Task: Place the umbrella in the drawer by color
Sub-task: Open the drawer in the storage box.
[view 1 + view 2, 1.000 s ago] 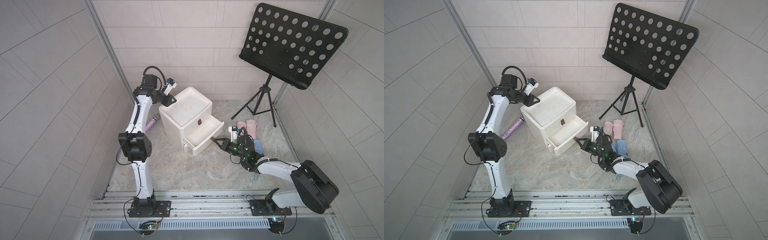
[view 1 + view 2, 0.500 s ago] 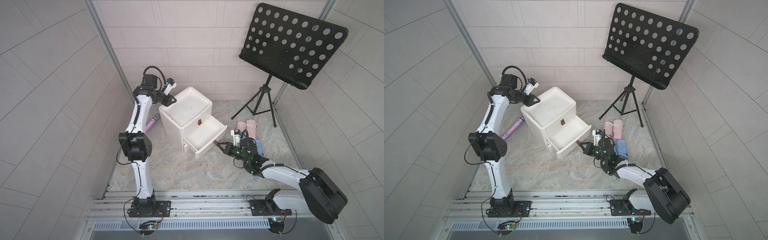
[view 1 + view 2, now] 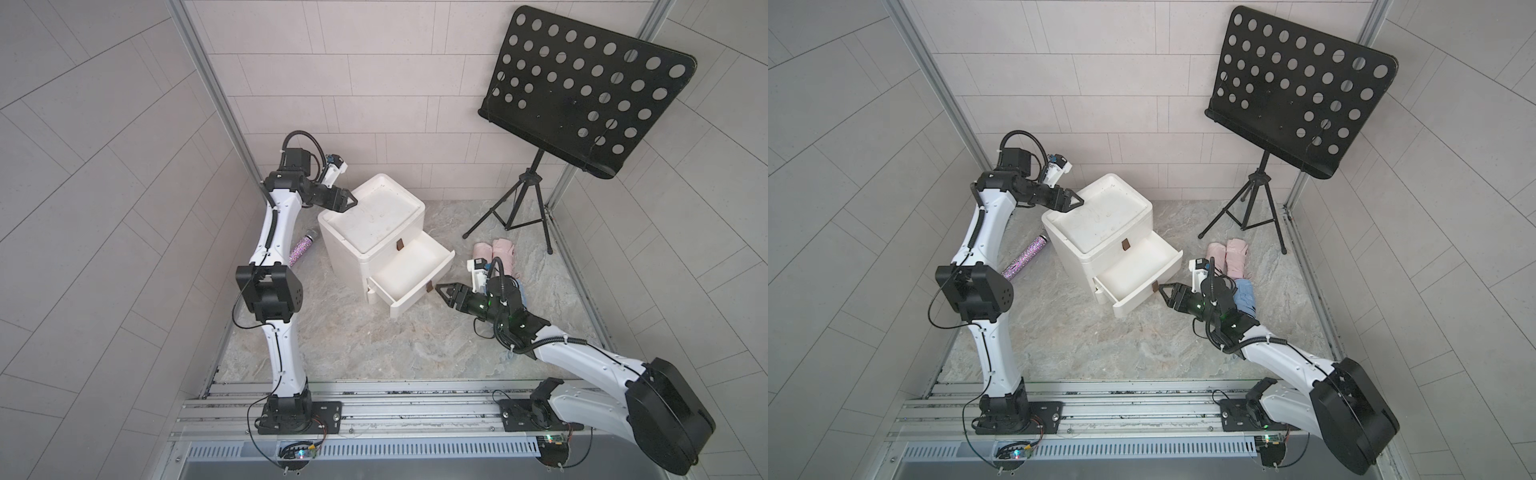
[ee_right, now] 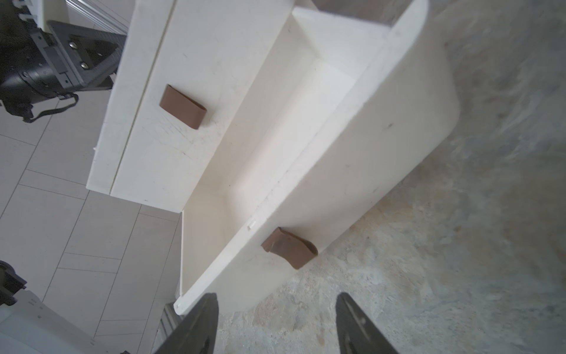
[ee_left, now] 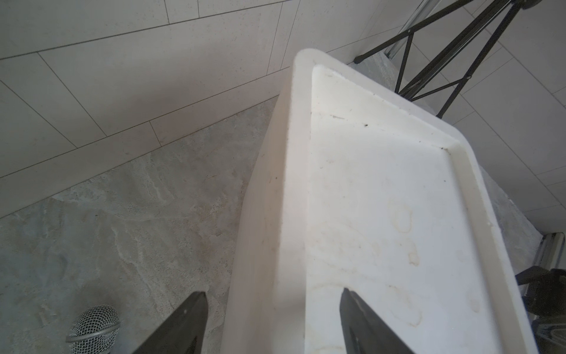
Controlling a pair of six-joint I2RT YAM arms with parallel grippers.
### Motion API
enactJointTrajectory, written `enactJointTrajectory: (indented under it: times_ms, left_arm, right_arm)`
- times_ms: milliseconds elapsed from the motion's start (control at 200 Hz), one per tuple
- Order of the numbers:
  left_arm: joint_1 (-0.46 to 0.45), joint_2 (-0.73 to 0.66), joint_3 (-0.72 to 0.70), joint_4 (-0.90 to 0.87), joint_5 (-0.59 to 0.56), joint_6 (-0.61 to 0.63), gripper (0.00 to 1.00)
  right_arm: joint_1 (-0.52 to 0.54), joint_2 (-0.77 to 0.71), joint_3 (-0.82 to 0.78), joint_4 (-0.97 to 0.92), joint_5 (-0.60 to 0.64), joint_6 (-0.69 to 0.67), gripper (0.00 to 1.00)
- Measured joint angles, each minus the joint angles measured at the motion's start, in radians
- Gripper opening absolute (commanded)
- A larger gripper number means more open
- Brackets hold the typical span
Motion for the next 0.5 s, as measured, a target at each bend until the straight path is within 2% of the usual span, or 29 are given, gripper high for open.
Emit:
enactJointTrajectory:
  times_ms: [290, 500]
  left_arm:
    - [0.018, 0.001, 0.060, 0.005, -0.015, -0.064, 0.92]
    - [0.073, -0.008, 0.137, 0.011, -0.037, -0.111, 0.96]
  right_arm:
    - [-0.080, -0.149, 0.084, -0.260, 0.045, -0.085, 0.71]
    - [-0.167, -0.147, 0.282, -0.522, 0.061, -0.197, 0.71]
